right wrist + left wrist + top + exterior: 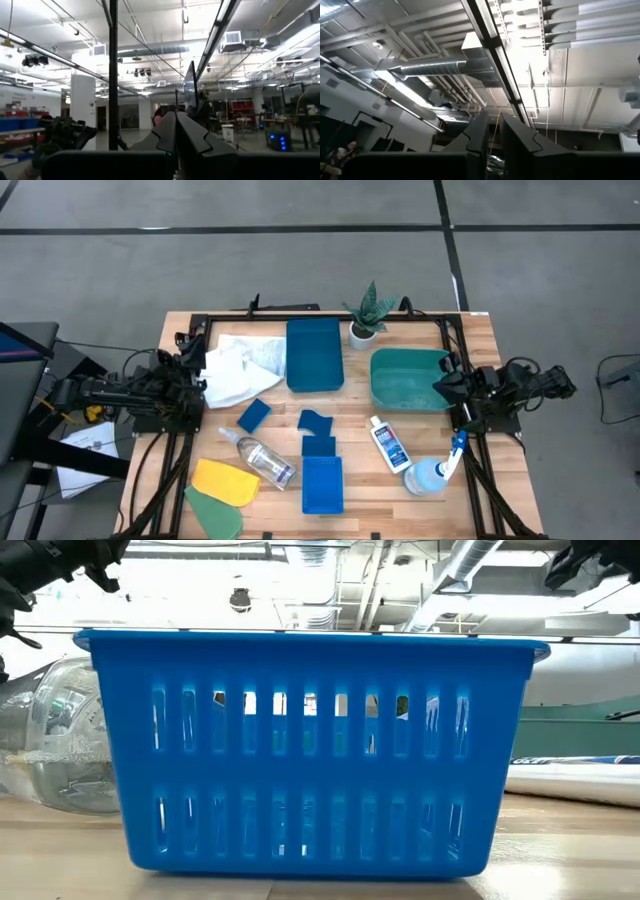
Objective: Pick & Place Kitchen Items
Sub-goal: Put the blue spray bottle into the blue bin
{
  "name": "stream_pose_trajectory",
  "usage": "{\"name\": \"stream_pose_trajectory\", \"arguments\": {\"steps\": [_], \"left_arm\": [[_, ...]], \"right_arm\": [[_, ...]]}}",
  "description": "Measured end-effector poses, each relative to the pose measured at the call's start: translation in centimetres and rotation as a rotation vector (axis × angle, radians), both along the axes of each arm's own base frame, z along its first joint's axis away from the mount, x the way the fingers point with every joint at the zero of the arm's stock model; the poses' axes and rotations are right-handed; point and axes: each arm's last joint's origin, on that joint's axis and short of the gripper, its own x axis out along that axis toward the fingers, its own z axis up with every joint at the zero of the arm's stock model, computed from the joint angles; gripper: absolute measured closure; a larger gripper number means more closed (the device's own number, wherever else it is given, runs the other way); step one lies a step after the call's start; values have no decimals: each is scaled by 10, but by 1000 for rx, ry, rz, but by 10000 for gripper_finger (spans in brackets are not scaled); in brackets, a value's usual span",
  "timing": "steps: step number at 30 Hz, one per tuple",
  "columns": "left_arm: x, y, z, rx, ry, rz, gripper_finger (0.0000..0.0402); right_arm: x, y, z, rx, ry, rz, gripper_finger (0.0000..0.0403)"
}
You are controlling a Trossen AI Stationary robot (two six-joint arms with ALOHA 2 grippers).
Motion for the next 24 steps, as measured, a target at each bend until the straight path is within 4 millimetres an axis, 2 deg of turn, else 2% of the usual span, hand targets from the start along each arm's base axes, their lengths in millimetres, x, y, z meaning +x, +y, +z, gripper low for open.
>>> {"name": "stream_pose_trajectory", "arguments": {"steps": [5,9,15,24], "left_arm": [[1,-2,0,54,5,-67,358],[4,-5,0,114,14,-191,358],[10,-12,-3,194,49,-424,353],[10,-37,-4,428,51,-820,287]], "right_arm": [[-1,-1,3,-12,71,-26,396],[2,-2,-2,21,138,-79,396],[3,-2,-4,64,168,-59,396],[3,2,-7,100,205,12,382]]}}
